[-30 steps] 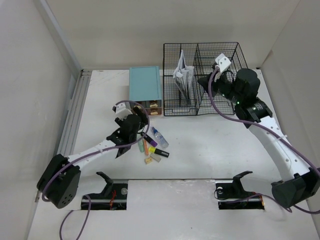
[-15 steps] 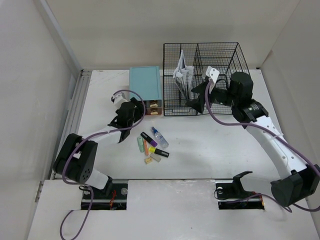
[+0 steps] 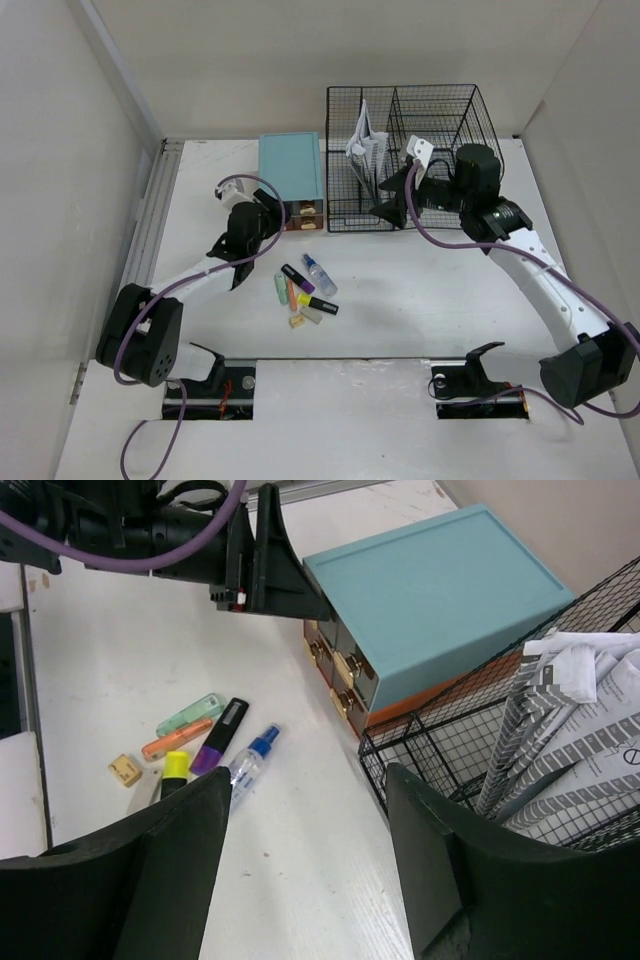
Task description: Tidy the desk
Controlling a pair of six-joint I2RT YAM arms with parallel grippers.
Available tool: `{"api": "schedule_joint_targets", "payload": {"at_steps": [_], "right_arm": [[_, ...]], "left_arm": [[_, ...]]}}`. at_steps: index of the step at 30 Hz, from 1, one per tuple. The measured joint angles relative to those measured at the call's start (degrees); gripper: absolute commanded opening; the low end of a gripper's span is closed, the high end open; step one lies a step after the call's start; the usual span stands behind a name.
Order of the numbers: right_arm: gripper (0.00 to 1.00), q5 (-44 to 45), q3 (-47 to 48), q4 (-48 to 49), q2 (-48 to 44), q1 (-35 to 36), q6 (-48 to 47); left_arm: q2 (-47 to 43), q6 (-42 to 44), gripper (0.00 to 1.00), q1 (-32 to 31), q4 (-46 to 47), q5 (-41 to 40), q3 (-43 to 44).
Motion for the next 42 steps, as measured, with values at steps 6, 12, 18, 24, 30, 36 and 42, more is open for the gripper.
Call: {"api": "schedule_joint_targets", "payload": {"at_steps": [6, 12, 18, 24, 30, 36, 42], "right_arm": [[0.68, -0.04, 0.0, -0.04, 0.68, 0.0, 0.0], [0.68, -0.11, 0.0, -0.04, 0.68, 0.0, 0.0], [0.68, -0.15, 0.0, -0.04, 0.68, 0.0, -0.02], [0.68, -0.15, 0.0, -0.04, 0.74, 0.0, -0.02], [0.68, -0.17, -0.02, -0.04, 0.74, 0.0, -0.02], [0.68, -0.17, -0.04, -0.04, 0.79, 0.0, -0.02], [0.67, -0.74, -0.04, -0.09, 1.73, 0.0, -0.5]], "left_arm": [[1.03, 0.15, 0.41, 1.01, -0.48, 1.03, 0.26], [1.44, 0.22, 0.49, 1.31, -0.72, 2.56, 0.57], [2.27, 0.7, 0.6, 1.77, -0.9, 2.03, 0.7], [2.4, 1.11, 0.61, 2.27, -2.19, 0.79, 0.7], [3.06, 1.6, 0.45, 2.32, -2.01, 0.92, 1.07], [3.89, 1.9, 0.18, 2.27, -2.43, 2.45, 2.4], [2.56, 0.55, 0.17, 2.25, -0.31, 2.01, -0.04]]}}
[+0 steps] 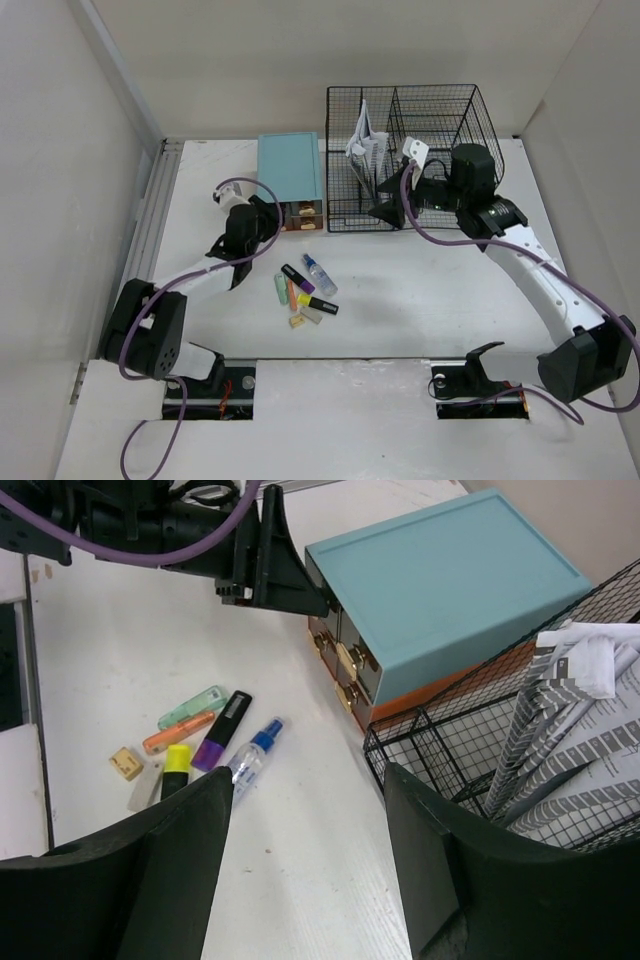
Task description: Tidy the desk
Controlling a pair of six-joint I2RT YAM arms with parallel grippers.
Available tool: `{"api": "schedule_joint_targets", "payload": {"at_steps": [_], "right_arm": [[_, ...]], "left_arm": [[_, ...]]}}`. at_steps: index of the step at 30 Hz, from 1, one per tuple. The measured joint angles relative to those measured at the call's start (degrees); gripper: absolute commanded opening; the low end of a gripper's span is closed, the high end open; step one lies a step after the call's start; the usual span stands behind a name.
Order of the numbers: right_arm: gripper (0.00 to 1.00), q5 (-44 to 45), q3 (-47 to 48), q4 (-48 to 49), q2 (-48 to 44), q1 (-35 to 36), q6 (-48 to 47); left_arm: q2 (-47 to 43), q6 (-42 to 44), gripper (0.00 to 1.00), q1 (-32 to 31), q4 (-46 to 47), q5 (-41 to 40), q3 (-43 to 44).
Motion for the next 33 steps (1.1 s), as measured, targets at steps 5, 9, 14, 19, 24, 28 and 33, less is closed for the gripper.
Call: {"api": "schedule_joint_targets", "payload": {"at_steps": [5, 9, 14, 19, 24, 28, 33], "right_arm": [[0.67, -0.98, 0.0, -1.22, 0.92, 0.02, -1.49], [0.69, -1.36, 0.26, -3.61, 2.51, 0.87, -3.67], [0.83, -0.35, 1.88, -7.72, 5.35, 4.5, -6.95], [0.83, 4.48, 2.38, -10.38, 7.02, 10.67, -10.36], [0.62, 10.75, 2.23, -10.38, 10.58, 18.95, -10.99], [0.5, 16.96, 0.52, -8.63, 15.23, 23.89, -7.8], [0.45, 24.7, 0.57, -5.99, 23.61, 26.16, -1.7]], "left_arm": [[-8.37, -2.67, 0.17, -2.8, 2.6, -1.55, -8.81], [-14.64, -3.76, 0.31, -4.46, 2.36, -2.62, -13.79], [-17.05, -4.52, 0.8, -4.76, -0.28, -2.86, -14.51], [-21.44, -4.57, 0.77, -4.76, -3.72, -2.8, -14.51], [-30.58, -4.57, 0.67, -5.49, -8.37, -2.43, -14.51], [-40.81, -3.91, 0.45, -6.23, -14.51, -3.02, -14.32], [-51.82, -1.73, 0.28, -6.51, -23.71, -5.49, -10.38]]}}
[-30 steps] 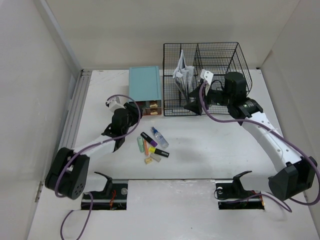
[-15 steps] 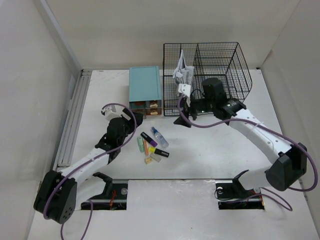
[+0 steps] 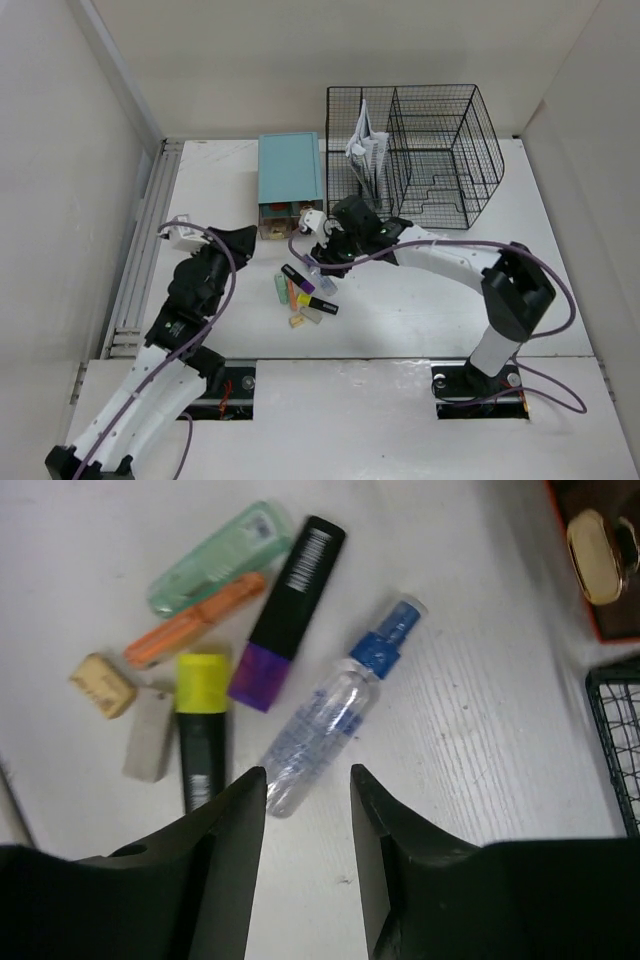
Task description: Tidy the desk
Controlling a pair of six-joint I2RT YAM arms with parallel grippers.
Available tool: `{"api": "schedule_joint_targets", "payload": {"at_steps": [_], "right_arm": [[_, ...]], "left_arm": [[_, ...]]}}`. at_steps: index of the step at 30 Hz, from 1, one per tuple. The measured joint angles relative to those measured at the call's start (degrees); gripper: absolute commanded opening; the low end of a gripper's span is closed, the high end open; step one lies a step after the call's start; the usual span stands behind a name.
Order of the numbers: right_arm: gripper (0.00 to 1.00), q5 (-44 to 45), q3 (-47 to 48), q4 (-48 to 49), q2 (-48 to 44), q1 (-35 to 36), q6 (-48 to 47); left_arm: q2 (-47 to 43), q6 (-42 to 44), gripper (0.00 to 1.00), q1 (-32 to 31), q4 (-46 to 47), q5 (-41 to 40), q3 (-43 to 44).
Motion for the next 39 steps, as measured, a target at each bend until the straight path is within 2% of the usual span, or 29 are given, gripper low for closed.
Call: {"api": "schedule_joint_targets", "payload": {"at_steps": [3, 6, 10, 15, 20, 26, 31, 39], "right_arm": [[0.45, 4.09, 0.94, 0.87, 4.33, 0.07, 3.39], [0.51, 7.13, 1.33, 1.73, 6.62, 0.39, 5.62], [0.6, 9.22, 1.36, 2.38, 7.13, 1.53, 7.74], [0.63, 9.31, 1.33, 2.43, 7.17, 2.03, 9.07], [0.63, 10.01, -3.41, 5.75, 5.46, 2.03, 11.72], [0.63, 15.54, -11.67, 8.37, -0.33, 2.43, 18.58], [0.64, 17.97, -14.16, 13.03, -3.78, 3.02, 23.61], [0.64, 18.86, -14.93, 16.37, -4.04, 3.1, 29.16]], "left_arm": [[-3.85, 1.46, 0.31, 0.0, -4.04, -1.66, 4.13], [-7.13, 2.38, 0.32, 0.02, -6.4, -2.73, 6.47], [-9.42, 2.95, 0.35, 0.0, -9.49, -3.04, 6.84], [-10.84, 3.23, 0.37, 0.0, -12.66, -3.13, 6.84], [-11.41, 3.65, 0.37, 0.0, -14.19, -3.13, 6.84], [-12.98, 3.89, 0.37, 0.0, -15.21, -3.13, 6.91], [-13.6, 3.87, 0.37, 0.0, -15.23, -3.13, 6.91], [-13.6, 3.82, 0.37, 0.0, -14.56, -3.15, 6.36]]}}
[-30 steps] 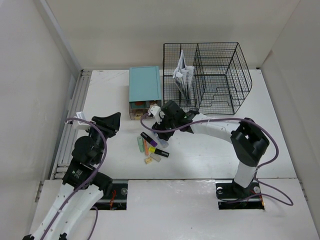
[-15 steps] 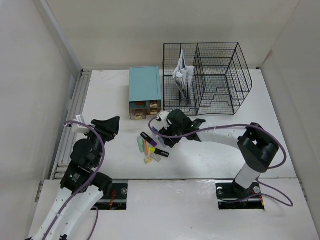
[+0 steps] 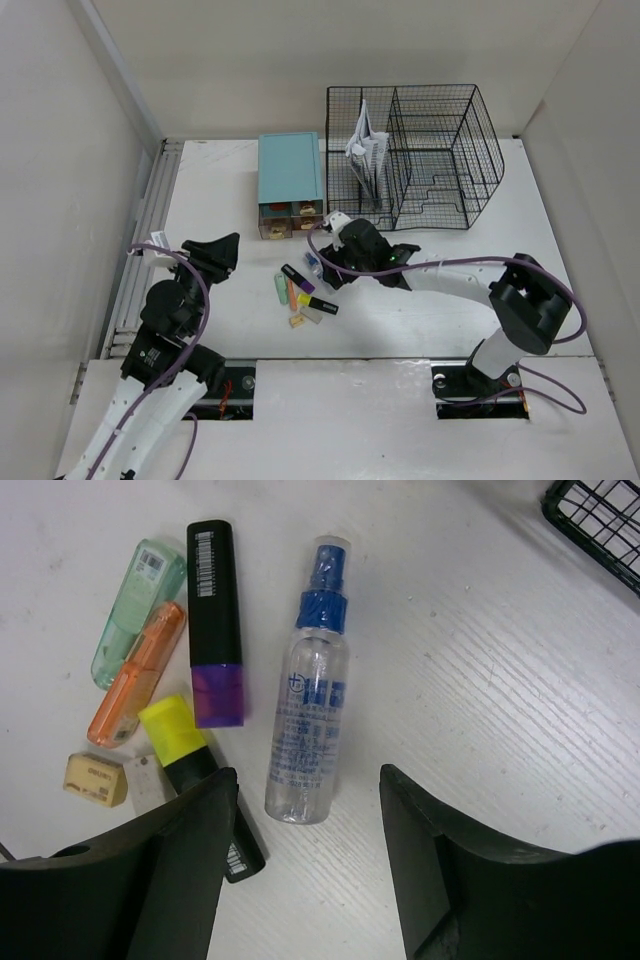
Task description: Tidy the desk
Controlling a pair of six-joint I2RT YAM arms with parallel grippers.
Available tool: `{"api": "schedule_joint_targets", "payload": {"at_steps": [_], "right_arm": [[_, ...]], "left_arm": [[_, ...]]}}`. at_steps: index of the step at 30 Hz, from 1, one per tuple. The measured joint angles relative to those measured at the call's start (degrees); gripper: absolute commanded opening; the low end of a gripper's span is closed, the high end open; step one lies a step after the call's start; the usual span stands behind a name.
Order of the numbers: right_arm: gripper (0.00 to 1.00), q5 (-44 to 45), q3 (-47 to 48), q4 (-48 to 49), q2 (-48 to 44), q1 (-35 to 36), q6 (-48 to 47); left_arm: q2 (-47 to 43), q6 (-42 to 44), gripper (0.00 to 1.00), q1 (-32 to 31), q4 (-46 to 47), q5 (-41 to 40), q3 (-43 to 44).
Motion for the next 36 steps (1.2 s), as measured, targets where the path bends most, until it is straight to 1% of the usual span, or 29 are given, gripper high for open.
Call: {"api": "schedule_joint_targets", "payload": {"at_steps": [10, 18, 25, 27, 30, 31, 34, 35, 36], "right_arm": [[0.63, 2.19, -1.01, 2.62, 1.01, 0.39, 3.63], [0.63, 3.58, -1.09, 3.1, 4.02, 2.64, 4.04], [0.62, 5.42, -1.81, 3.82, 6.75, 2.67, 4.02], [0.59, 5.81, -1.81, 4.17, 7.58, 2.69, 3.98], [0.51, 6.21, -1.73, 5.55, 8.28, 2.69, 3.87], [0.41, 6.32, -1.68, 5.86, 8.44, 2.69, 3.8], [0.27, 6.4, -1.66, 6.82, 8.94, 2.69, 3.56], [0.15, 6.45, -1.64, 6.91, 8.98, 2.69, 3.58], [0.1, 6.49, -1.57, 6.97, 9.05, 2.69, 3.37]], "left_arm": [[-1.31, -0.37, 0.37, 0.0, -0.07, 0.02, -2.34], [-2.05, -0.46, 0.37, 0.0, 0.02, 0.02, -2.34], [-3.02, -0.46, 0.37, 0.0, 0.04, 0.0, -2.34], [-3.02, -0.46, 0.37, 0.0, 0.02, 0.02, -2.34], [-3.06, -0.46, 0.37, 0.0, 0.02, 0.0, -2.34], [-3.13, -0.46, 0.37, 0.0, 0.0, 0.02, -2.34], [-3.58, -0.46, 0.37, 0.0, 0.02, 0.0, -2.34], [-3.69, -0.46, 0.37, 0.0, 0.02, 0.0, -2.34], [-3.72, -0.46, 0.37, 0.0, 0.02, 0.0, -2.34]]}}
